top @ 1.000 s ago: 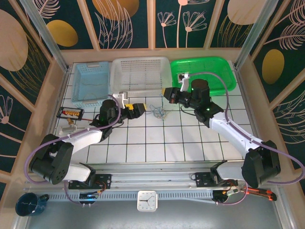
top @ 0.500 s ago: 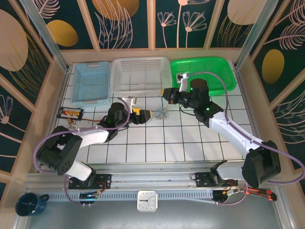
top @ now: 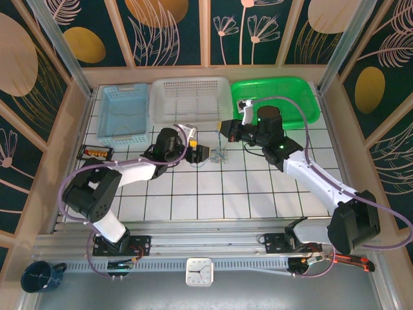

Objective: Untangle the cables

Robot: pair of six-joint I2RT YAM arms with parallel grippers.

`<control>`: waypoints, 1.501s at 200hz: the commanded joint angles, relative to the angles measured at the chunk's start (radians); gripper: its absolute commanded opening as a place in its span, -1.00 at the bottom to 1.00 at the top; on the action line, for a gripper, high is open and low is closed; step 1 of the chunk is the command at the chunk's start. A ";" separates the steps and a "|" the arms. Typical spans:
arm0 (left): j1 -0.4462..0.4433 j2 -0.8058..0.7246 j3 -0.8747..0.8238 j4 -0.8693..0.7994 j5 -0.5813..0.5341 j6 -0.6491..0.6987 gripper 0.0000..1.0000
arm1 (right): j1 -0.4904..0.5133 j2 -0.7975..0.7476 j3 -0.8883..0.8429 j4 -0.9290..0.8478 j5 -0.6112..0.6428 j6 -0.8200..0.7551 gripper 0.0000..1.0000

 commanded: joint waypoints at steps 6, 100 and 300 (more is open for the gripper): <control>-0.002 0.043 0.046 -0.082 0.039 0.113 0.59 | 0.009 -0.007 0.042 -0.013 -0.029 -0.037 -1.00; -0.003 0.141 0.111 -0.076 0.102 0.111 0.46 | 0.009 -0.009 0.040 -0.005 -0.035 -0.038 -1.00; -0.007 0.056 0.023 0.025 0.272 0.016 -0.01 | -0.002 -0.019 0.039 0.005 -0.004 -0.047 -1.00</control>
